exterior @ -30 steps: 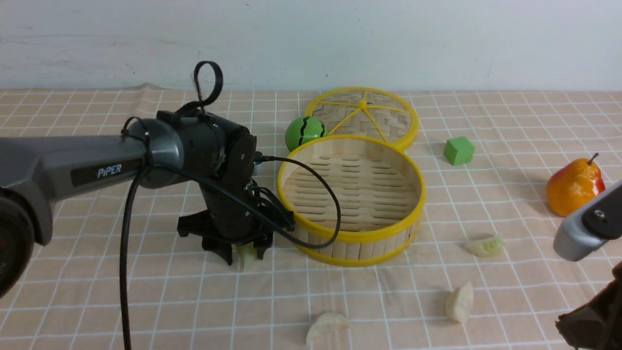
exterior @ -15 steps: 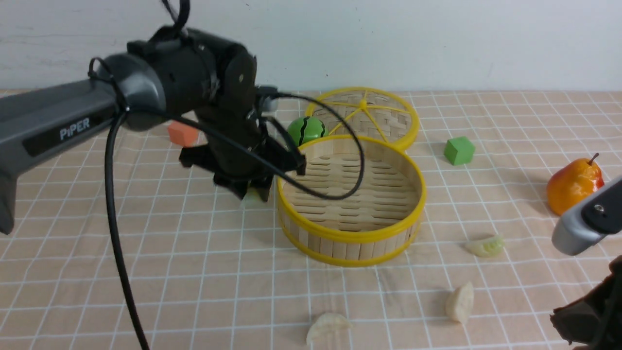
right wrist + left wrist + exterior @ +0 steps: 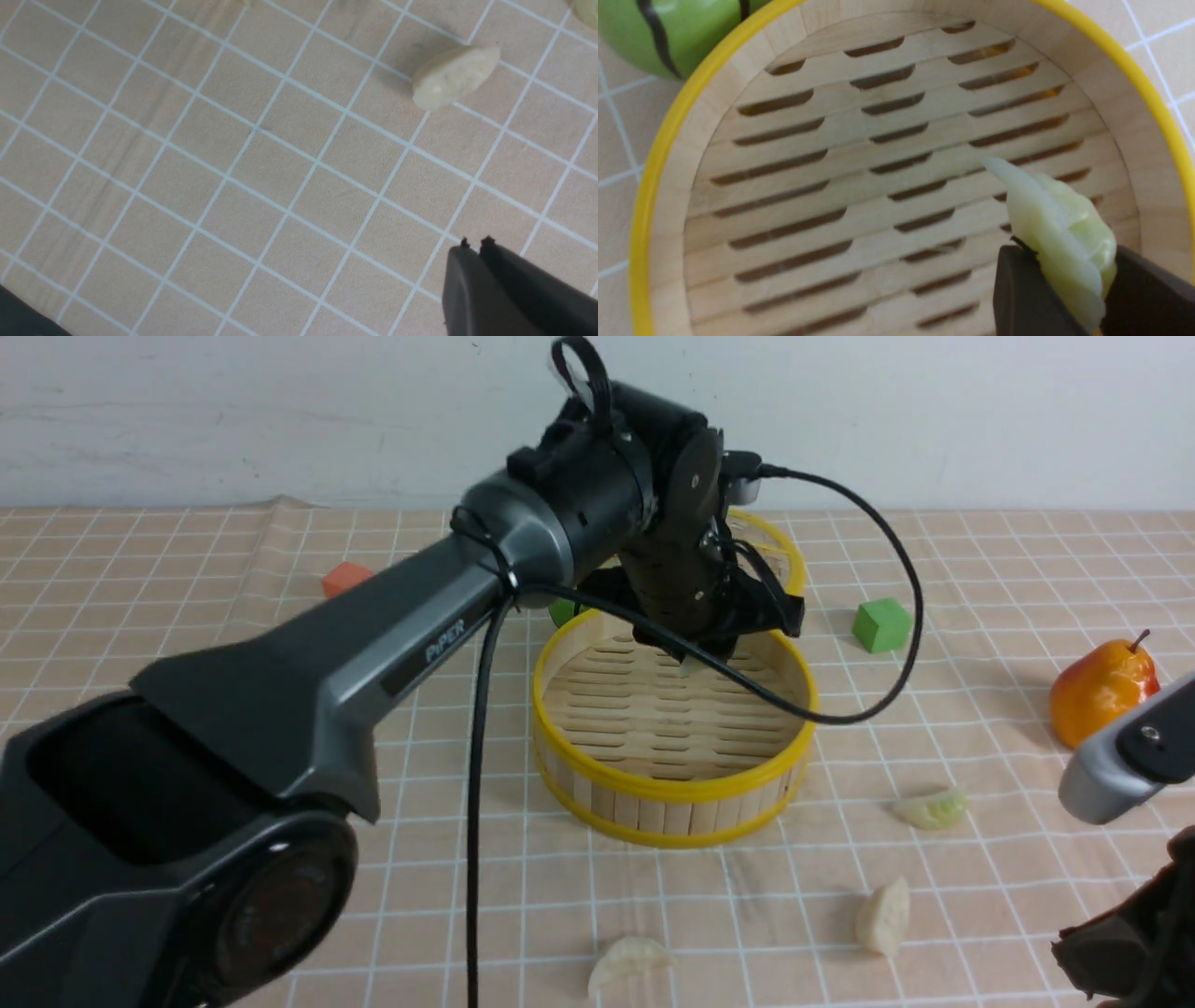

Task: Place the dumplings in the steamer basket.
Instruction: Use the left arm to put the dumpling into the steamer, then use the left arm to grab a dumpling

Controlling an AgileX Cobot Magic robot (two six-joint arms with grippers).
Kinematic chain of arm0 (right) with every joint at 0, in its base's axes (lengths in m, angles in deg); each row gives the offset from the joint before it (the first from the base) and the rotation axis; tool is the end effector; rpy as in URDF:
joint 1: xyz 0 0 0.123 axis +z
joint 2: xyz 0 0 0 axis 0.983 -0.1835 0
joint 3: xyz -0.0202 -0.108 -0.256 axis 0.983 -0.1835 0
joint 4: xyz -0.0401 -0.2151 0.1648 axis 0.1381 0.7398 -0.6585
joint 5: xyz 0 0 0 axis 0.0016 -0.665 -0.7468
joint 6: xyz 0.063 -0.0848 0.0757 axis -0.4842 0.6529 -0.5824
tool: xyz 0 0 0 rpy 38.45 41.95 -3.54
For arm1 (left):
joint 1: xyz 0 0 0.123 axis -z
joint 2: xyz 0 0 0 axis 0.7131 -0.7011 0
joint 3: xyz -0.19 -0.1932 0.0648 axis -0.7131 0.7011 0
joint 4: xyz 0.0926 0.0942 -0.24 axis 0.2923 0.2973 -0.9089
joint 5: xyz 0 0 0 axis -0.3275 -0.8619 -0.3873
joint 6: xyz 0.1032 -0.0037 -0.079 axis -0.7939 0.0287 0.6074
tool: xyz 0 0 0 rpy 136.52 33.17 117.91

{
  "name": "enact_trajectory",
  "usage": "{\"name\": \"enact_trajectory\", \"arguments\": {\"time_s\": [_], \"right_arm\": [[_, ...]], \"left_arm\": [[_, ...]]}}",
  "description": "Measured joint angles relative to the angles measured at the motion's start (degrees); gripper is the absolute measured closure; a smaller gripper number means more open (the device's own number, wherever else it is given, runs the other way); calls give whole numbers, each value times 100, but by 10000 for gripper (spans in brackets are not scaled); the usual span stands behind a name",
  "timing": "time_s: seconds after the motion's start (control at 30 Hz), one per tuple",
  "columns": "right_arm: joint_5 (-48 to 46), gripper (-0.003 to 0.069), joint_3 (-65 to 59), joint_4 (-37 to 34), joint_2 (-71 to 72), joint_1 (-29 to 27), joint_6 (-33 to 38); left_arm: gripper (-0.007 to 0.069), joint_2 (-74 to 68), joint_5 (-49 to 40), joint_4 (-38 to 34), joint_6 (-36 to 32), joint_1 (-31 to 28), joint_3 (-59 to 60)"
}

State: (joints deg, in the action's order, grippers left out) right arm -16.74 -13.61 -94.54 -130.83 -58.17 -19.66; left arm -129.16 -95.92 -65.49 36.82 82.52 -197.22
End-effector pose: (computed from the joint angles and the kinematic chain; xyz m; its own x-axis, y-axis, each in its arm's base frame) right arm 0.1960 0.0989 0.2571 -0.7512 -0.3927 -0.5305 -0.5100 0.8556 0.0888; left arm 0.4579 -0.3388 0.2198 -0.7948 0.2125 -0.5684 0.3545 0.9228 -0.1507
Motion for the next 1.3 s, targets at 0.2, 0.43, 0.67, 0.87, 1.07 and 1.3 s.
{"name": "enact_trajectory", "arguments": {"time_s": [0.2,0.43,0.67,0.87,1.07,1.3], "right_arm": [[10,614,0,0,0,0,0],[142,602,0,5,0,22,0],[223,592,0,5,0,22,0],[235,585,0,24,0,22,0],[503,578,0,24,0,22,0],[315,575,0,24,79,22,-315]], "left_arm": [[427,-525,650,67,9,0,-114],[337,-701,770,167,9,-18,-121],[229,-591,597,181,9,-29,-130],[221,185,-211,135,-116,-29,-130],[221,1463,-999,-115,-710,-29,73],[221,2795,-1448,-547,-1901,-29,1668]]}}
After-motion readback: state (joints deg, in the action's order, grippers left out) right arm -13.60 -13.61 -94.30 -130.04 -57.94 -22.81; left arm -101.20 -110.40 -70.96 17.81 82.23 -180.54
